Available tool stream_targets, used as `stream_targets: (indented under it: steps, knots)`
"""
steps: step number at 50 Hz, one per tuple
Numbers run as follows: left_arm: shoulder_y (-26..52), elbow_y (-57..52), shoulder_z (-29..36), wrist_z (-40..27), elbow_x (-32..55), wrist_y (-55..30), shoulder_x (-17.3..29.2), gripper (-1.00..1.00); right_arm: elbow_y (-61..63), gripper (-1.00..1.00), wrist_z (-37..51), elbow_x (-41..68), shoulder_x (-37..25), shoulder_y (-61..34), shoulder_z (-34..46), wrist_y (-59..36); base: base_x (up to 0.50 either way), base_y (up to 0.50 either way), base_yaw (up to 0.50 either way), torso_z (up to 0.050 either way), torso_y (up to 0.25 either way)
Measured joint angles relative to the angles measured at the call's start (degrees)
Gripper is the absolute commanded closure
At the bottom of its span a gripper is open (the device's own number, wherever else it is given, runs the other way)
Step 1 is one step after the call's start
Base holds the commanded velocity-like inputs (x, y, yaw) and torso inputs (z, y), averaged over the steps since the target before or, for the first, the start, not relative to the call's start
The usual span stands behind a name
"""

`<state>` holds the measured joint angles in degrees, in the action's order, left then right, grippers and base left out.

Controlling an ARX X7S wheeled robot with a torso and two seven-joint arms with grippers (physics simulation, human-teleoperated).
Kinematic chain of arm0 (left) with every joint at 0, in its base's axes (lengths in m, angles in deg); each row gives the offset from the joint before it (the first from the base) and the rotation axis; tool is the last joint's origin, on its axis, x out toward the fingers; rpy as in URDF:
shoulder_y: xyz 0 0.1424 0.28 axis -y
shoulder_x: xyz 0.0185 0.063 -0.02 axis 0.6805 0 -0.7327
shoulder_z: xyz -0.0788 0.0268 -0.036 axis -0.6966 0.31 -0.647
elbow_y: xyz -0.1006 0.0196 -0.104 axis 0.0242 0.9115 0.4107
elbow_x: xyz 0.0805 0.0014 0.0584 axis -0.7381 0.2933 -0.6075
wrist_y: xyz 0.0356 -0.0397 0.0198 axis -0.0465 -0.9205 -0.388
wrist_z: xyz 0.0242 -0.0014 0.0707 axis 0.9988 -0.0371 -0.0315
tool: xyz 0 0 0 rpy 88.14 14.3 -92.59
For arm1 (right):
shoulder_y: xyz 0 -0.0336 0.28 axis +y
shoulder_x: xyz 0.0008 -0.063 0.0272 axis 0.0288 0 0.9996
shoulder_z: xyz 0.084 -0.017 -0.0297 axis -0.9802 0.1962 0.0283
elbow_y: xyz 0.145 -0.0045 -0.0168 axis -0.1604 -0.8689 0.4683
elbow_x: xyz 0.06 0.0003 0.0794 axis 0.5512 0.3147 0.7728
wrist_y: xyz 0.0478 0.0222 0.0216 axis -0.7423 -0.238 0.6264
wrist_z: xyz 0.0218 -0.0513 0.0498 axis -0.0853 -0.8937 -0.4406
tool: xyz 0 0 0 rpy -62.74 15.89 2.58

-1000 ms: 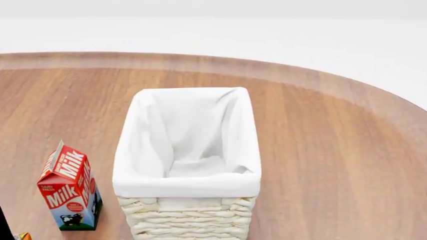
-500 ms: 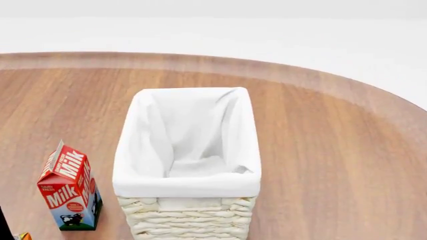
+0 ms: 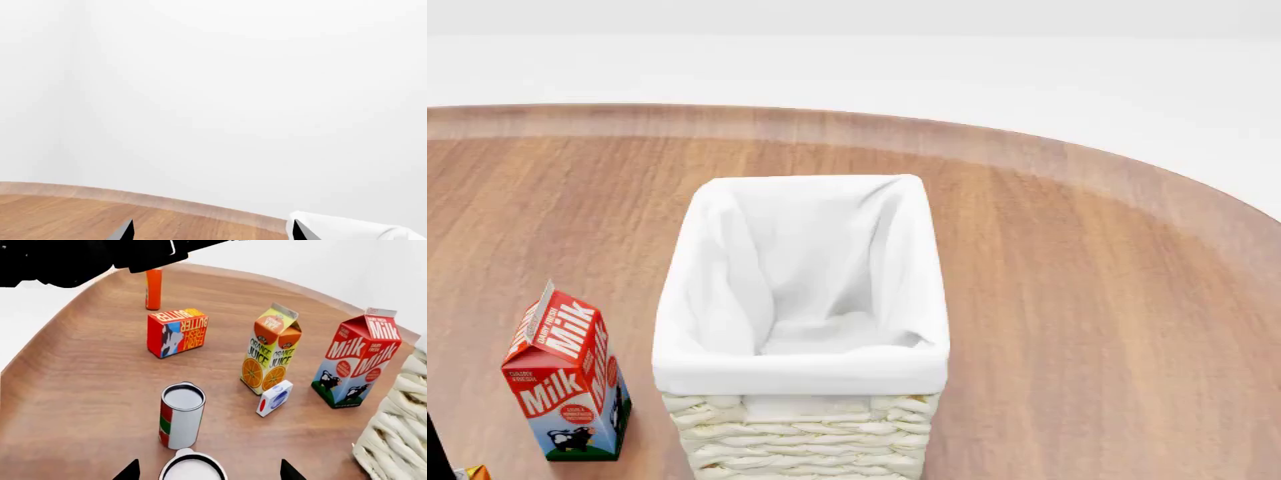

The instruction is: Pick up the alphabet soup, and put it in the basket.

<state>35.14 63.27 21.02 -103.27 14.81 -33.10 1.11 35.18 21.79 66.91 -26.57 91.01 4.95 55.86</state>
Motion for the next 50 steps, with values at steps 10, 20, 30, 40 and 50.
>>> stream_targets:
  steps: [10, 20, 30, 40, 50]
  knots:
    - [-0.1, -0.2, 0.1, -0.2, 0.0, 0.0, 0.2, -1.0, -0.6, -1.0, 0.8, -1.9, 0.4, -0.1, 0.5, -0.2, 0.0, 0.0, 0.0, 0.0, 0.0]
    - [-0.1, -0.1, 0.2, -0.3, 0.0, 0.2, 0.3, -1.0, -0.8, -1.0, 1.2, -3.4, 0.7, -0.3, 1.2, -0.1, 0.0, 0.0, 0.0, 0.0, 0.0]
    - [-0.2, -0.1, 0.3, -0.4, 0.0, 0.4, 0.4, -1.0, -1.4, -1.0, 1.4, -4.7, 1.3, -0.7, 1.9, -0.4, 0.0, 0.0, 0.0, 0.0, 0.0]
    - [-0.2, -0.1, 0.4, -0.5, 0.1, 0.6, 0.6, -1.0, -2.2, -1.0, 1.5, -5.8, 2.2, -1.5, 2.7, -0.7, 0.0, 0.0, 0.0, 0.0, 0.0]
    - [-0.2, 0.0, 0.4, -0.7, 0.1, 0.8, 0.7, -1.0, -3.5, -1.0, 1.4, -6.7, 3.0, -2.3, 3.4, -0.8, 0.0, 0.0, 0.0, 0.0, 0.0]
